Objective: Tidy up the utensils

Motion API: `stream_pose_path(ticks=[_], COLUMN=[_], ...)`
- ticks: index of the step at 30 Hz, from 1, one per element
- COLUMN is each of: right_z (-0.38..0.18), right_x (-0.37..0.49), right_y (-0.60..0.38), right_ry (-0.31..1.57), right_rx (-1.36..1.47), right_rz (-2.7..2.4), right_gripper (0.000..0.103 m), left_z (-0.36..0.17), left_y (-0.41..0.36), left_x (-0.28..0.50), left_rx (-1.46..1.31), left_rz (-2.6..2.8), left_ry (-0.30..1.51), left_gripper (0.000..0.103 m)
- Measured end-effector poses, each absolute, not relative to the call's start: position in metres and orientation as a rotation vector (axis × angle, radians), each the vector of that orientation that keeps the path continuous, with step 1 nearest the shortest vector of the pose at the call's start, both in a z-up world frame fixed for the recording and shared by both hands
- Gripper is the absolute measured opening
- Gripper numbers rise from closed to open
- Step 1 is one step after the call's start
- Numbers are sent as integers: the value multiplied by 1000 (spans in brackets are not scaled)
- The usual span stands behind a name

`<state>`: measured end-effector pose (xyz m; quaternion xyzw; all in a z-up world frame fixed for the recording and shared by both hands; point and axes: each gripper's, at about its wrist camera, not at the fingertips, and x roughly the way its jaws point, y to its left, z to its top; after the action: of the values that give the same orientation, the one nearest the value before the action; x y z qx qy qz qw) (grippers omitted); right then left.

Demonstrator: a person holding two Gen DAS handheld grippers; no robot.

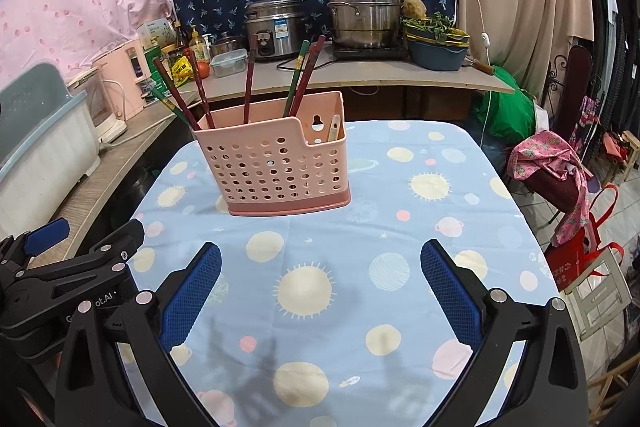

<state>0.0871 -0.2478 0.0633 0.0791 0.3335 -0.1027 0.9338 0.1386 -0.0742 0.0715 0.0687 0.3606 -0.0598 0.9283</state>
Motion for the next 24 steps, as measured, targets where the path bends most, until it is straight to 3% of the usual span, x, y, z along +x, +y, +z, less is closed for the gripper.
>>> stream_pose_path(ticks=[24], right_z=[58], right_x=[86], right_y=[-253], right_ry=[691], right_rx=[163], right_rz=[-218], right_gripper=[96], left_z=[65], left_y=[-75], left_x=[143], left_rx=[130], left_rz=[-115], left_ry=[757], left_gripper=[95])
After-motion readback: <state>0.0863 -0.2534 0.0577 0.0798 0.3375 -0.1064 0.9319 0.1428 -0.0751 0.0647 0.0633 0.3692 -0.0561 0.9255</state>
